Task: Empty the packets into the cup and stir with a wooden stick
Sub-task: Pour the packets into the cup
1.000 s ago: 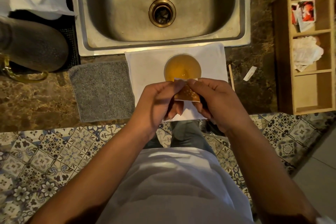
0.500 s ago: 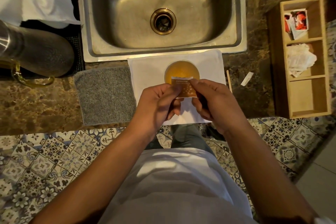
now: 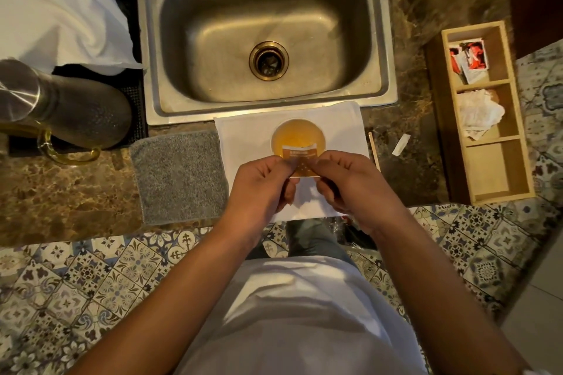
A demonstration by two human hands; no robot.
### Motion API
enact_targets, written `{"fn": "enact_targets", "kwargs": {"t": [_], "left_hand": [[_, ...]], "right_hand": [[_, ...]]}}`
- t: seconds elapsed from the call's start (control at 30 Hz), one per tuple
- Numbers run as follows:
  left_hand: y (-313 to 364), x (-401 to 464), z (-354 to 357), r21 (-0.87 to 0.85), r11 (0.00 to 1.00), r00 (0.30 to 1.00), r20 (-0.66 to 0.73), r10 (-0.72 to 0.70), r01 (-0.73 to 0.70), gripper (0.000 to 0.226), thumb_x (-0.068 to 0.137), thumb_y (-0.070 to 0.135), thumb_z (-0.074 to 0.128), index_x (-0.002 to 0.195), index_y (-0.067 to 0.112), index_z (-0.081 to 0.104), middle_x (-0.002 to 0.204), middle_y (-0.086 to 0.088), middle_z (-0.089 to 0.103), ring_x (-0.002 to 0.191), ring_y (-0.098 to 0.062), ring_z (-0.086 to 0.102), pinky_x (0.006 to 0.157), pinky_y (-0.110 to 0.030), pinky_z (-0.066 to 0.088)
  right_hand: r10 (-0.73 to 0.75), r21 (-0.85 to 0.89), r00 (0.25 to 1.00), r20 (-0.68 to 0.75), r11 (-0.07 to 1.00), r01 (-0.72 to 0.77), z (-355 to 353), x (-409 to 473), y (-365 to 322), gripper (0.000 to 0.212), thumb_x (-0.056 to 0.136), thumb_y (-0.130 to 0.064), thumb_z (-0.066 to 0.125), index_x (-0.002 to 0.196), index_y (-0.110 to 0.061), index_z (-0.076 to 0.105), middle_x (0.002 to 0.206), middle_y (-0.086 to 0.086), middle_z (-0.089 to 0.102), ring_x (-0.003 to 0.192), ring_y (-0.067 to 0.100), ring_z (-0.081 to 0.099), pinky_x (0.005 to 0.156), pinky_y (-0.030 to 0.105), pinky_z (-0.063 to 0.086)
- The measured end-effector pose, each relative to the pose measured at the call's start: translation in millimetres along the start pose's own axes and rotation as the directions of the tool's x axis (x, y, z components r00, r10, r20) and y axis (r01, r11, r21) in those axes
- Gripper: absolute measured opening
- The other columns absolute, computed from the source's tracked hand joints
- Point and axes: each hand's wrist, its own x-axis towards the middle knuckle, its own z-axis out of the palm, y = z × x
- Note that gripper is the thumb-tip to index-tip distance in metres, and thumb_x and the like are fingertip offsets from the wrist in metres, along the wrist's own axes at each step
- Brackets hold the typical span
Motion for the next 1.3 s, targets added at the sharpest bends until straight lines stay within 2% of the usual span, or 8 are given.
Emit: {"fn": "enact_targets", "kwargs": {"t": [0.13,0.43,0.57,0.73,0.9,1.0,1.2,1.3], "left_hand": [[7,0,2,0.050,0.998,0.999,0.001,0.036,-0.036,0.041,0.102,0.023,0.051,0.064,0.007,0.059,0.049,-0.005,0.049,0.047,-0.016,0.036,0.045,-0.022,0.032],[17,-1,8,0.115,0.989,0.996,0.042,0.085,-0.089,0.039,0.102,0.021,0.050,0.070,0.003,0.062,0.050,-0.005,0.049,0.047,-0.015,0.036,0.047,-0.020,0.033],[18,-8,11,0.087,0.985,0.987,0.064,0.146,-0.151,0.040,0.103,0.021,0.051,0.072,-0.004,0.058,0.052,-0.008,0.051,0.047,-0.015,0.038,0.047,-0.019,0.036],[10,-12,12,0.104,0.971,0.976,0.054,0.211,-0.216,0.042,0.102,0.026,0.055,0.078,-0.008,0.059,0.059,-0.012,0.057,0.049,-0.015,0.043,0.049,-0.020,0.039],[3,-11,12,0.163,0.955,0.969,0.046,0.242,-0.246,0.033,0.099,0.026,0.059,0.081,0.000,0.066,0.059,-0.007,0.060,0.051,-0.018,0.044,0.049,-0.022,0.039],[1,-6,21,0.172,0.949,0.965,0.073,0.254,-0.263,0.034,0.098,0.028,0.061,0.079,0.001,0.065,0.058,-0.007,0.058,0.052,-0.014,0.044,0.052,-0.021,0.039],[0,9,59,0.163,0.952,0.954,0.195,0.227,-0.260,0.021,0.098,0.022,0.063,0.087,0.004,0.066,0.058,0.000,0.063,0.048,-0.013,0.048,0.052,-0.025,0.043],[-5,22,80,0.180,0.940,0.944,0.217,0.248,-0.288,0.013,0.097,0.017,0.065,0.096,0.005,0.068,0.068,-0.007,0.072,0.049,-0.011,0.054,0.053,-0.030,0.049]], "right_hand": [[0.001,0.046,1.000,-0.013,0.999,0.000,0,-2,-4,0.034,0.103,-0.024,0.056,0.070,-0.015,0.063,0.053,0.007,0.046,0.040,0.011,0.034,0.043,0.021,0.027],[-0.089,0.078,0.995,-0.048,0.993,0.092,-15,-7,-9,0.025,0.101,-0.017,0.059,0.076,-0.015,0.065,0.053,0.004,0.051,0.041,0.013,0.035,0.041,0.023,0.027],[-0.184,0.022,0.982,-0.035,0.983,0.184,-22,-11,-11,0.023,0.101,-0.011,0.058,0.079,-0.012,0.065,0.054,0.003,0.053,0.043,0.015,0.038,0.042,0.025,0.031],[-0.248,-0.026,0.968,-0.047,0.969,0.247,-25,-16,-10,0.020,0.100,-0.009,0.060,0.081,-0.012,0.065,0.055,-0.001,0.055,0.044,0.007,0.041,0.043,0.017,0.035],[-0.272,-0.075,0.960,-0.062,0.961,0.267,-32,-21,-2,0.015,0.098,-0.005,0.062,0.086,-0.010,0.070,0.060,0.008,0.059,0.046,0.012,0.044,0.044,0.021,0.038],[-0.256,-0.045,0.966,-0.037,0.966,0.254,-42,-30,3,0.010,0.097,-0.007,0.063,0.089,-0.004,0.069,0.067,0.013,0.063,0.055,0.024,0.047,0.048,0.026,0.041],[-0.209,0.003,0.955,-0.210,0.977,0.215,-75,-38,16,0.013,0.098,-0.011,0.063,0.087,-0.010,0.070,0.068,0.009,0.064,0.061,0.023,0.051,0.055,0.029,0.042],[-0.175,-0.019,0.925,-0.336,0.984,0.179,-88,-36,31,0.015,0.099,-0.019,0.062,0.092,-0.009,0.071,0.073,0.008,0.067,0.060,0.018,0.058,0.055,0.028,0.047]]}}
